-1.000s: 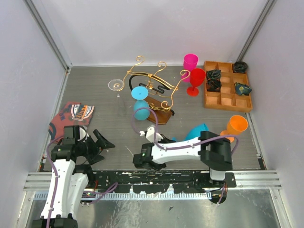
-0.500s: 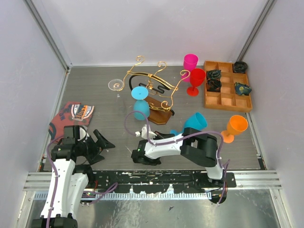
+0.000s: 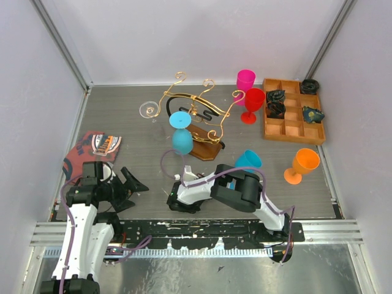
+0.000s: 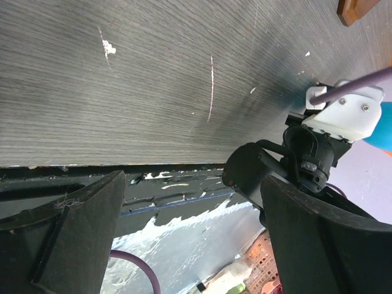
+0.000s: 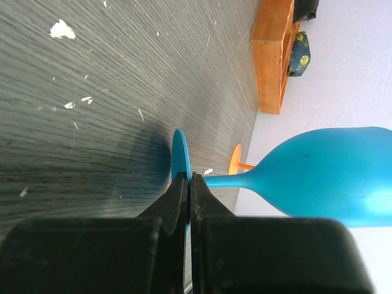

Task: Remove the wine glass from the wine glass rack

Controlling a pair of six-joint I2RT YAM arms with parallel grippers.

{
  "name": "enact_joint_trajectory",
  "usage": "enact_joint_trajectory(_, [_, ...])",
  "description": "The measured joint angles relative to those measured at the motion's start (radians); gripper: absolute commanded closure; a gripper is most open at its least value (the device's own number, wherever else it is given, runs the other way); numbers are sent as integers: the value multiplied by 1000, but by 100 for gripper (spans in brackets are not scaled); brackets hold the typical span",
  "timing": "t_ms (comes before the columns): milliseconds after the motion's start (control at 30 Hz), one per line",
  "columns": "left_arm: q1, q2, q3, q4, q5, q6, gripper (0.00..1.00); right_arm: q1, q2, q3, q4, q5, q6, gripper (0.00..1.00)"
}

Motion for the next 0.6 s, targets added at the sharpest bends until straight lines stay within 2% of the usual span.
enact_joint_trajectory(233, [0,5,0,0,6,4,2,2,42,34,-35,-6,15,99])
enact_joint_trajectory(400, [0,12,0,0,10,5,2,5,57,44,-39,-13,15,91])
enact_joint_trajectory(533, [0,28,0,0,12,6,2,5,72,45,-26,-22,10,90])
enact_joint_trajectory(600, [0,30,0,0,12,6,2,6,74,45,-18,-26,6,87])
